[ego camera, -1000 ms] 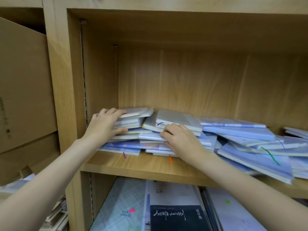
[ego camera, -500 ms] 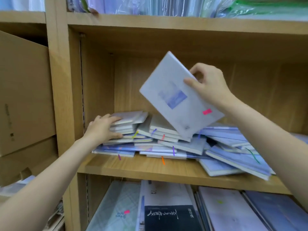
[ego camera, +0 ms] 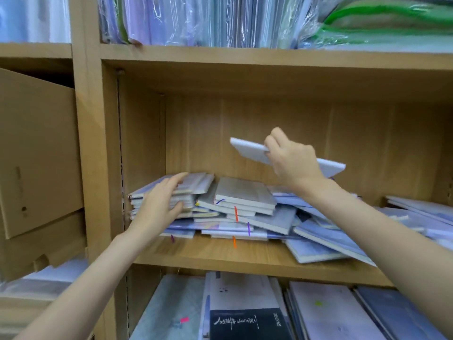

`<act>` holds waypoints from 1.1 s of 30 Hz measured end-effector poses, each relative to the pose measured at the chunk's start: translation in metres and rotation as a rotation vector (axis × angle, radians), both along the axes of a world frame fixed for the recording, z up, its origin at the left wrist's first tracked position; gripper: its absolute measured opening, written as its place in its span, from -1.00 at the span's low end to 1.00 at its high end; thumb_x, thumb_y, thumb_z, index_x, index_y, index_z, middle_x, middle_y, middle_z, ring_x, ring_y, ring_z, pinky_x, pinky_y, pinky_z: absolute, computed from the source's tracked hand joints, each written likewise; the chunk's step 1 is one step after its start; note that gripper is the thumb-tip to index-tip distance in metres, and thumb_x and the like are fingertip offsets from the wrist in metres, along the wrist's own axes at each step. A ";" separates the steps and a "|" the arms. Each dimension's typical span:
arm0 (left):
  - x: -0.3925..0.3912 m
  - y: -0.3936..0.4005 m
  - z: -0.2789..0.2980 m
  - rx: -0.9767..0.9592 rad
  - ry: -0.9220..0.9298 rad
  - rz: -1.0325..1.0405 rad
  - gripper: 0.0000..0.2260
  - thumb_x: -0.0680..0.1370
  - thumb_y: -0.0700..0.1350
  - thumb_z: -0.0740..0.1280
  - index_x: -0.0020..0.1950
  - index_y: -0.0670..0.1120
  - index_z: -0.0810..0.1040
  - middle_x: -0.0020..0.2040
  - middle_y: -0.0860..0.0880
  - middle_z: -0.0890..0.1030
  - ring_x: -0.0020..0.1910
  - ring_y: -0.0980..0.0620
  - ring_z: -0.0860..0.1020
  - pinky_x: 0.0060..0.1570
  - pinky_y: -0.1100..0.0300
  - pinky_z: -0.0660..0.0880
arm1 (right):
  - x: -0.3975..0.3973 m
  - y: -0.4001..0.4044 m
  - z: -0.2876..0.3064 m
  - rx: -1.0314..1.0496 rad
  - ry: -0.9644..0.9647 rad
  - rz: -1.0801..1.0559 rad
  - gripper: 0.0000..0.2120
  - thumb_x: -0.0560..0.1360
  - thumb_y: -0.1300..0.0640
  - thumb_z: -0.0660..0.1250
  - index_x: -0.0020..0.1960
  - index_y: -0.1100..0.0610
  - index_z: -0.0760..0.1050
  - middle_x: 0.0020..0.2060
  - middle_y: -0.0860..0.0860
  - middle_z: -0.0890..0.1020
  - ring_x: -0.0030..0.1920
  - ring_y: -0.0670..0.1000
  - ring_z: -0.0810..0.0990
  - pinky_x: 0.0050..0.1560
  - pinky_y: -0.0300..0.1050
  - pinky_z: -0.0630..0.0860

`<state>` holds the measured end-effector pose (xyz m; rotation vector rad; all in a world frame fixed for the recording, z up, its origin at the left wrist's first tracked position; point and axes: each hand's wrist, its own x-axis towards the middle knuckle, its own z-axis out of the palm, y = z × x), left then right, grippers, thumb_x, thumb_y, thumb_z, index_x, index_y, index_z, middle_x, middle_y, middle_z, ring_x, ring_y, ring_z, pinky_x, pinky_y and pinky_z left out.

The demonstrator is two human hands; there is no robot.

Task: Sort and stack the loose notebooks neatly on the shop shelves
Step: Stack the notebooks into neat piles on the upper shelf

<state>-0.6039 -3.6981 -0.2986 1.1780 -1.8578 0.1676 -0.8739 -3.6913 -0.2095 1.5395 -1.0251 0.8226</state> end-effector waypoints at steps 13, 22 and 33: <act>0.031 -0.021 -0.039 -0.083 -0.050 0.292 -0.56 0.43 -0.17 0.42 0.30 -0.11 0.46 0.16 -0.09 0.52 0.23 -0.13 0.41 0.31 -0.06 0.22 | -0.008 -0.031 -0.050 1.182 0.033 -0.030 -0.35 0.51 0.21 0.28 0.51 -0.04 0.09 0.45 -0.09 0.27 0.42 -0.03 0.29 0.30 -0.28 0.18; -0.026 -0.031 -0.022 -0.217 -0.183 0.150 -0.64 0.40 -0.03 0.29 0.17 -0.07 0.52 0.12 -0.03 0.54 0.18 -0.04 0.42 0.27 -0.10 0.28 | -0.035 -0.004 -0.022 0.507 0.001 -0.400 -0.38 0.52 0.30 0.09 0.47 -0.15 0.09 0.14 -0.03 0.54 0.00 0.13 0.58 -0.26 -0.14 0.30; -0.041 -0.006 -0.057 -0.251 0.018 0.223 -0.65 0.45 -0.06 0.13 0.16 -0.08 0.54 0.03 -0.02 0.59 0.05 0.05 0.39 0.19 0.11 0.19 | -0.061 -0.009 -0.029 0.873 -0.227 -0.132 -0.70 0.58 -0.06 0.17 0.16 0.11 0.48 0.02 0.17 0.57 0.14 0.21 0.53 0.03 -0.03 0.41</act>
